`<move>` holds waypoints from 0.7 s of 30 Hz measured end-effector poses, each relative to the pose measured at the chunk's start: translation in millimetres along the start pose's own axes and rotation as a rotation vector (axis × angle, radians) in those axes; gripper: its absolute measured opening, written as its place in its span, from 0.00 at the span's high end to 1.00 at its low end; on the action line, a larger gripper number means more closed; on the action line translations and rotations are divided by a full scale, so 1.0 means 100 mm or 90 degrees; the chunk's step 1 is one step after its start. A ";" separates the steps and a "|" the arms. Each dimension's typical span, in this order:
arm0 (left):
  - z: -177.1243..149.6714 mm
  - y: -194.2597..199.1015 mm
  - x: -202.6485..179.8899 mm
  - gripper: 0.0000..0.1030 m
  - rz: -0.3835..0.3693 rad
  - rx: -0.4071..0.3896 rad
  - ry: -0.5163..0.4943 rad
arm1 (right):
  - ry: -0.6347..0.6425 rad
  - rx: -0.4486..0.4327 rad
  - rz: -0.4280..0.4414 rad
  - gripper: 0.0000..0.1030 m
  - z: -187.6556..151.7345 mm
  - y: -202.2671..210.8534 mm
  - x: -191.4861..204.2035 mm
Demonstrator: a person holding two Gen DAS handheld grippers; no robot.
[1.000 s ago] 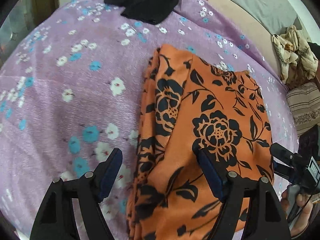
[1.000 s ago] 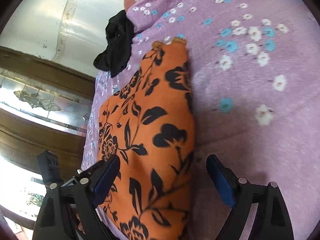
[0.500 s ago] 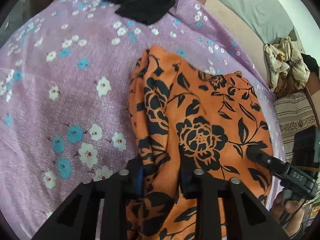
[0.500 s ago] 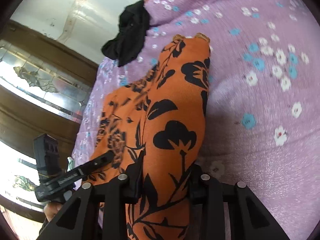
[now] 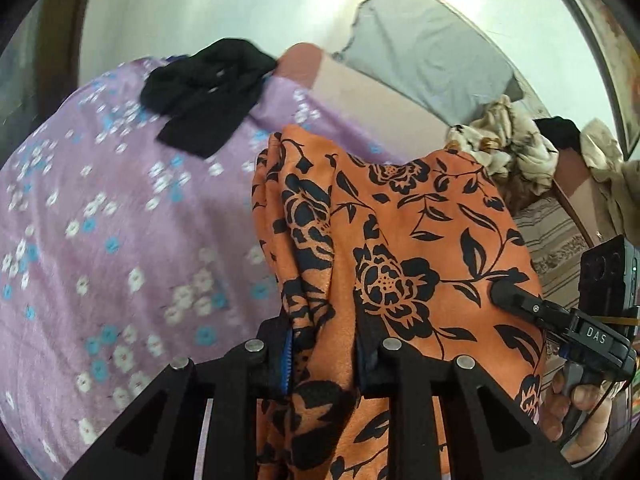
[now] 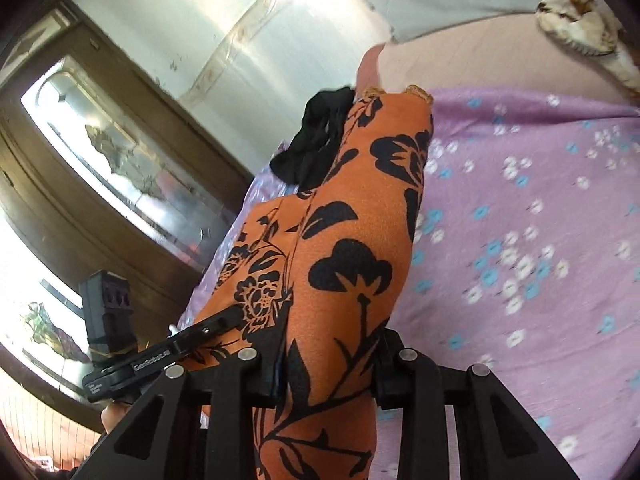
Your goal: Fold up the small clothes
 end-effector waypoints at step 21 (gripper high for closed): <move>0.10 -0.21 -0.39 0.76 0.039 -0.019 -0.061 | 0.012 -0.036 0.026 0.68 0.15 0.15 -0.30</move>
Point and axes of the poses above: each gripper's, at about its wrist camera, not at the fingertips, and y roughly against the way its jaws point, x to its left, z to its top, the point moved 9 cm from there along -y, roughly the way its jaws point, and after that the axes turned 2 degrees about -z, right-handed, at the moved point
